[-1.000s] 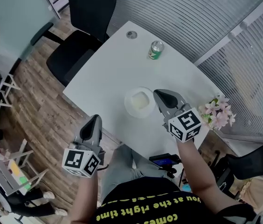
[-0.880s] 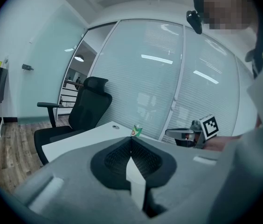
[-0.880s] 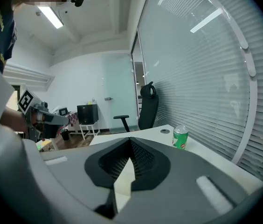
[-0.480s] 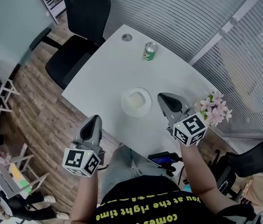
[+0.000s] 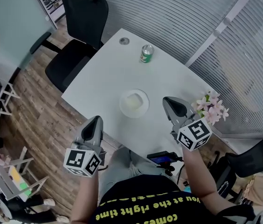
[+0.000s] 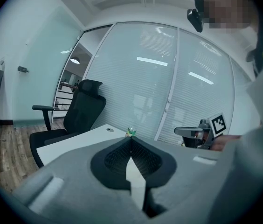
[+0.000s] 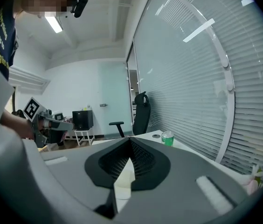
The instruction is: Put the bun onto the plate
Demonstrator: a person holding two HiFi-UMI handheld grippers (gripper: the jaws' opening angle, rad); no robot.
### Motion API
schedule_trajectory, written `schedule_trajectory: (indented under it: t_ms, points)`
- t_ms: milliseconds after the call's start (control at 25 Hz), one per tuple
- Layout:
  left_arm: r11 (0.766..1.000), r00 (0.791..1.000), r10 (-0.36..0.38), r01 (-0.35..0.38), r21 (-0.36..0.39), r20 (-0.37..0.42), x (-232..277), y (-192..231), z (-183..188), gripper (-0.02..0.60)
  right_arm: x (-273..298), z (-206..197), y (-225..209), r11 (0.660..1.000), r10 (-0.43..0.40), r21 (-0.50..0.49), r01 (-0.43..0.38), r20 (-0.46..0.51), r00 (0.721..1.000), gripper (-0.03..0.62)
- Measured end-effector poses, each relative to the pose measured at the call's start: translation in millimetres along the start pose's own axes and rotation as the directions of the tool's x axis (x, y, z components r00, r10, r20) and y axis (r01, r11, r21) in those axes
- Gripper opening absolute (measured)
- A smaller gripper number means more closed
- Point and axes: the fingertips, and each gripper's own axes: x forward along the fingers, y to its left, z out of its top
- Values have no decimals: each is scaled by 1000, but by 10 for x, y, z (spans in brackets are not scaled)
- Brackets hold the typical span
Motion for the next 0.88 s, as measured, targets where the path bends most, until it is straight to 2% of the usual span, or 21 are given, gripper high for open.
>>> schedule_trajectory:
  t_ms: [880]
  points:
    - [999, 1000, -24, 23, 22, 5, 26, -115, 12, 2, -361, 148, -56, 998, -57, 14, 57, 59, 997, 6]
